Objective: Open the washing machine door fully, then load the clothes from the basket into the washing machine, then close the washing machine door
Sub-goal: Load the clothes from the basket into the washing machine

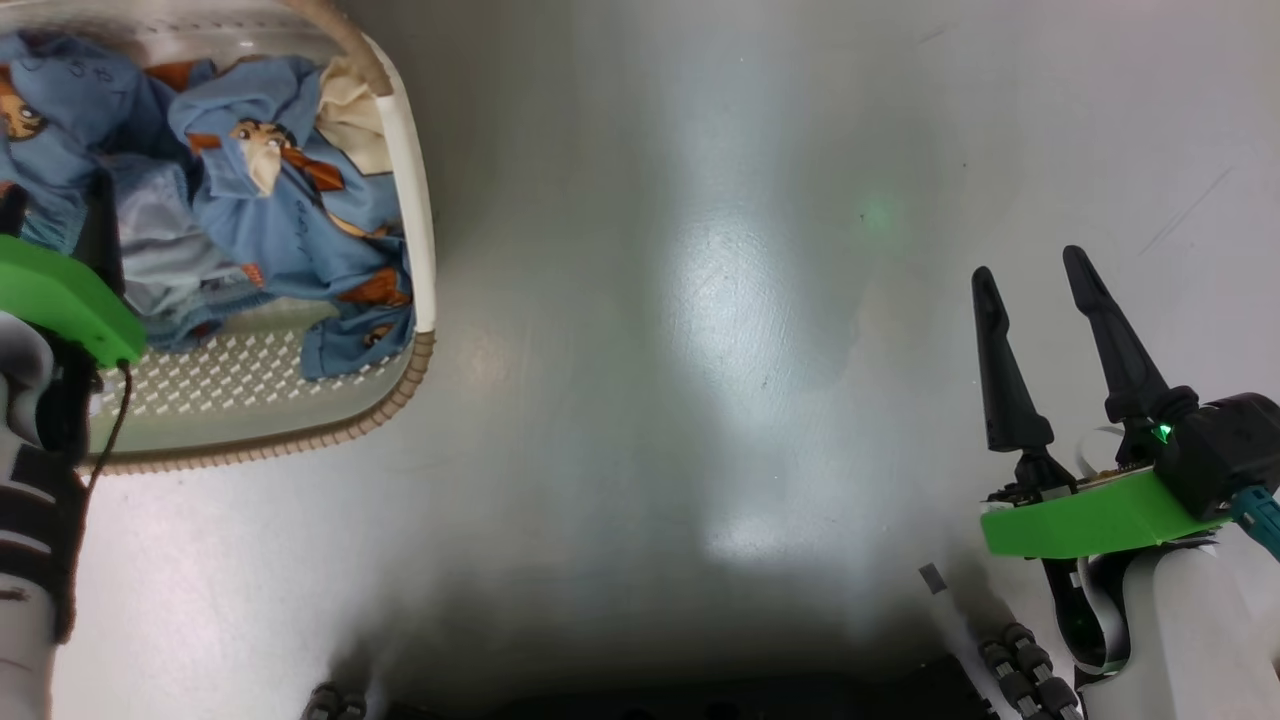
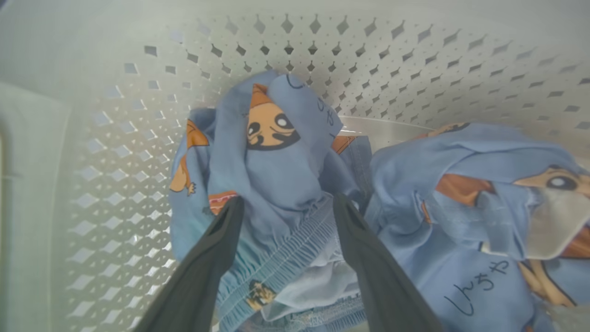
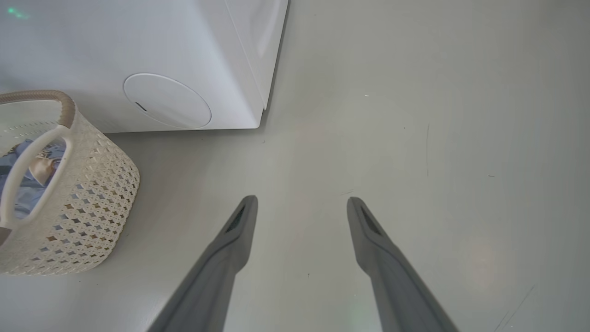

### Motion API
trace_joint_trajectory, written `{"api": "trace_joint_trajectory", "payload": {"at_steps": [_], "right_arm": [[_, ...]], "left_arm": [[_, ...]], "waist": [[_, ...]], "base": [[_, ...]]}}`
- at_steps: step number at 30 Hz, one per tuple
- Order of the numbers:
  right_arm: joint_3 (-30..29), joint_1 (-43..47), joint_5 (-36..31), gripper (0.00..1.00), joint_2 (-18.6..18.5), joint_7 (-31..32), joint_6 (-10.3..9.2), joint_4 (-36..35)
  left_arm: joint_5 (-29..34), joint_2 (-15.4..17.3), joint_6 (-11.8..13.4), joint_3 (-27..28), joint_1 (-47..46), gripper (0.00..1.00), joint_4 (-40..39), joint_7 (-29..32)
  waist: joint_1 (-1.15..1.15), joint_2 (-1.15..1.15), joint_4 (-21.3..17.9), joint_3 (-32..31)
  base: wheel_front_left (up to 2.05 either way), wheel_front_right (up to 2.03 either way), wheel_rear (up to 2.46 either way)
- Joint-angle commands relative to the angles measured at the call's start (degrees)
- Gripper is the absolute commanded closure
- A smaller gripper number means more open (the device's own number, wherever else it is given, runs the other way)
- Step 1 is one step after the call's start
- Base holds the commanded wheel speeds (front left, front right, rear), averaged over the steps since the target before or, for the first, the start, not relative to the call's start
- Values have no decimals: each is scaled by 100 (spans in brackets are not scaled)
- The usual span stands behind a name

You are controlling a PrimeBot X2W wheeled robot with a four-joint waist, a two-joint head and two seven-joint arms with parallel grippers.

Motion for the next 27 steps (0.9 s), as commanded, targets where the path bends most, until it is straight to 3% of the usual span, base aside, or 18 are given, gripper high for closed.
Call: {"api": "trace_joint_trajectory", "payload": {"at_steps": [1, 22, 23, 24, 25, 27], "right_arm": [[148, 240, -46, 0, 57, -27, 9, -126], [291, 485, -56, 0, 48, -27, 9, -259], [293, 491, -54, 0, 48, -27, 9, -258], [295, 494, -51, 0, 48, -27, 9, -257], [293, 497, -50, 0, 49, -27, 9, -260], [291, 499, -48, 0, 50, -27, 9, -268]], "left_arm": [[-109, 404, -9, 30, 68, 0, 72, 76], [-408, 585, 34, -329, -420, 0, 724, 410], [-399, 581, 56, -345, -417, 11, 745, 416], [-394, 575, 62, -360, -407, 59, 763, 416], [-398, 564, 61, -368, -390, 100, 779, 413], [-413, 551, 58, -378, -359, 100, 803, 401]], "waist": [[0, 0, -29, 59], [0, 0, -278, 245], [0, 0, -284, 244], [0, 0, -292, 240], [0, 0, -299, 232], [0, 0, -310, 211]], "base": [[0, 0, 0], [0, 0, 0], [0, 0, 0], [0, 0, 0], [0, 0, 0], [0, 0, 0]]}}
